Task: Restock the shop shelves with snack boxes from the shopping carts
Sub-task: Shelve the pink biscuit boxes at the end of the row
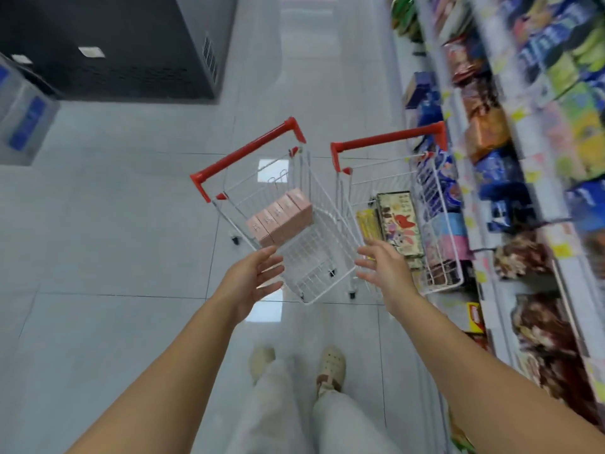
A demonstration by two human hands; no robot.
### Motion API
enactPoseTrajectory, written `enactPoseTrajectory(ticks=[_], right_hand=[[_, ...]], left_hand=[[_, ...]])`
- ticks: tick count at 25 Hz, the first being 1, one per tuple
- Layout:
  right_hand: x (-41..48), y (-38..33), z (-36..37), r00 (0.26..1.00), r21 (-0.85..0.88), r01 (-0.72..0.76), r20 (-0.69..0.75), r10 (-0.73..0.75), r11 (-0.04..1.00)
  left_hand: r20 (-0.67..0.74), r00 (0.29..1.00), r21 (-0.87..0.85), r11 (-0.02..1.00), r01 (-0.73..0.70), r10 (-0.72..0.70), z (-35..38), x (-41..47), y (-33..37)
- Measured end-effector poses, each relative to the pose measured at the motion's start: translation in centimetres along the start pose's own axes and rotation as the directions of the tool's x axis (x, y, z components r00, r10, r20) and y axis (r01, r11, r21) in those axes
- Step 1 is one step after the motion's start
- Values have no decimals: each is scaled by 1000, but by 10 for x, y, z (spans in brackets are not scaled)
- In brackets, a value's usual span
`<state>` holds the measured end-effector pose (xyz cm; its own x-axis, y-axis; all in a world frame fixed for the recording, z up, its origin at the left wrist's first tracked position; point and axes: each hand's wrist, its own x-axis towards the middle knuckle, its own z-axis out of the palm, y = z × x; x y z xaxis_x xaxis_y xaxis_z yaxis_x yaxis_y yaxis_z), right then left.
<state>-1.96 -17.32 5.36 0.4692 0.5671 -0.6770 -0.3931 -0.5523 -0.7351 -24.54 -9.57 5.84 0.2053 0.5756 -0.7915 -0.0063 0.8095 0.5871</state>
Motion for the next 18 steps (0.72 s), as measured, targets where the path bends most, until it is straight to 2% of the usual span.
enactPoseTrajectory(ticks=[4,8,11,13,15,18], right_hand=[[70,-8,56,997,-146,-52,49,60,988],[145,-3,110,992,-460,-26,96,79,887],[208,6,149,988,-704,82,149,34,706],[254,16,172,976,-835,196,216,-22,514],[300,30,196,969,-906,236,245,-19,351],[347,47,222,961,-938,274,271,-44,211]], left_hand=[[-36,998,39,998,56,-55,-4,74,32],[-63,992,116,987,114,-107,-10,159,55],[-80,986,163,974,160,-148,-18,216,64],[-88,981,201,962,187,-172,-22,246,70],[-120,975,218,953,210,-188,-28,277,75],[-169,965,251,938,238,-200,-34,314,77]])
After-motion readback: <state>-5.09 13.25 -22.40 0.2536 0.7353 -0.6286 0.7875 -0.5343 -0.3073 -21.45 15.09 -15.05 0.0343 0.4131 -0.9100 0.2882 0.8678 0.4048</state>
